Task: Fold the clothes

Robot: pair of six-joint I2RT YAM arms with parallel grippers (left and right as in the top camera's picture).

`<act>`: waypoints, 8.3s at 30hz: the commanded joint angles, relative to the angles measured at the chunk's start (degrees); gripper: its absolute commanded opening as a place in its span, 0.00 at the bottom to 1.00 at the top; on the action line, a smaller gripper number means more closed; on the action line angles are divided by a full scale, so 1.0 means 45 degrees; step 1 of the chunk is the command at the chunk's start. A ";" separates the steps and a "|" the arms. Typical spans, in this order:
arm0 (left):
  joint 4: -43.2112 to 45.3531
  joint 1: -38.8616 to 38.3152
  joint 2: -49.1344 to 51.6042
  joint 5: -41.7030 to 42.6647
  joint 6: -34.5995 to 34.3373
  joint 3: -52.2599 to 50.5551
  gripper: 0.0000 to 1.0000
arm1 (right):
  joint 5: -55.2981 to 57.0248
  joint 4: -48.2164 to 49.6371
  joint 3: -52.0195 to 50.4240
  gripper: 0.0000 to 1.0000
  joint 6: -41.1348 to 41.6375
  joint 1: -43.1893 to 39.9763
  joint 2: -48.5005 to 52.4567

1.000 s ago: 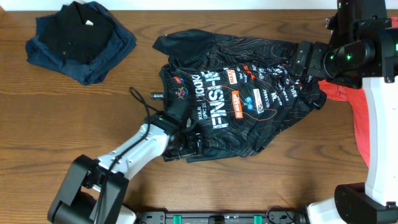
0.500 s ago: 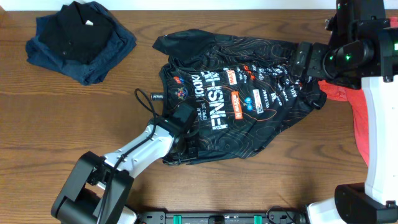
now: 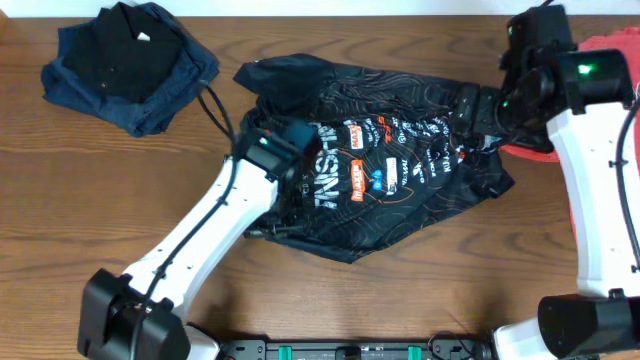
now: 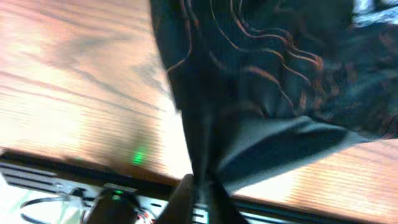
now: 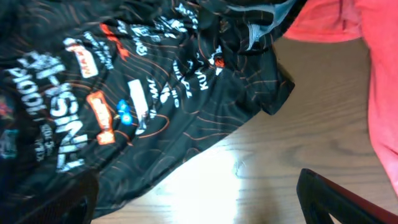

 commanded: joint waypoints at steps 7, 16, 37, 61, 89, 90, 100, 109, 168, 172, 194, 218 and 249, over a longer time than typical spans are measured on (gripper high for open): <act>-0.0024 0.1137 -0.0107 -0.0641 0.0209 0.0418 0.72 | 0.0034 0.1180 -0.2103 0.99 -0.0078 0.0092 0.0015; 0.0437 0.1107 -0.0107 0.0306 0.0627 -0.1792 0.72 | 0.0034 0.1263 -0.2463 0.99 -0.0044 0.0097 0.0015; 0.5765 0.1107 0.0209 0.2555 0.1268 -0.5683 0.66 | 0.0850 0.3230 -0.2463 0.99 0.0092 -0.0641 0.0194; 0.5984 0.1107 0.0520 0.2555 0.1083 -0.5707 0.63 | 0.0034 0.4051 -0.5974 0.96 0.0816 -0.3172 0.1656; 0.6149 0.1107 0.0520 0.2555 0.0855 -0.5707 0.64 | -0.0359 0.7645 -0.8471 0.66 0.2084 -0.4075 0.1676; 0.6144 0.1107 0.0520 0.2555 0.0855 -0.5707 0.64 | -0.0355 0.7747 -0.8558 0.64 0.2259 -0.4075 0.1676; 0.6144 0.1107 0.0520 0.2555 0.0855 -0.5707 0.64 | -0.0296 0.8451 -0.9049 0.49 0.2812 -0.4075 0.1681; 0.6169 0.1107 0.0520 0.2550 0.0860 -0.5707 0.60 | -0.0301 0.8597 -0.9049 0.10 0.3011 -0.4075 0.1681; -0.3609 0.0170 -0.0636 0.0850 0.0850 0.2181 0.45 | -0.0291 0.5756 -0.6747 0.01 0.3002 -0.4172 -0.3750; -0.3696 -0.0899 -0.1239 0.1336 0.0563 0.2055 0.50 | -0.0296 0.5931 -0.6747 0.02 0.3002 -0.4172 -0.2997; 0.2710 -0.2783 -0.4911 0.4099 -0.2875 -0.7237 0.87 | -0.0641 0.6076 -0.6747 0.02 0.2841 -0.4167 -0.2497; 0.5382 -0.2837 -0.2982 0.6135 -0.1603 -0.9287 0.81 | -0.0641 0.6062 -0.6747 0.02 0.2705 -0.4167 -0.2497; 0.4789 -0.2832 -0.1943 0.5139 -0.0976 -0.7796 0.06 | -0.0631 0.6101 -0.6747 0.01 0.2565 -0.4167 -0.2497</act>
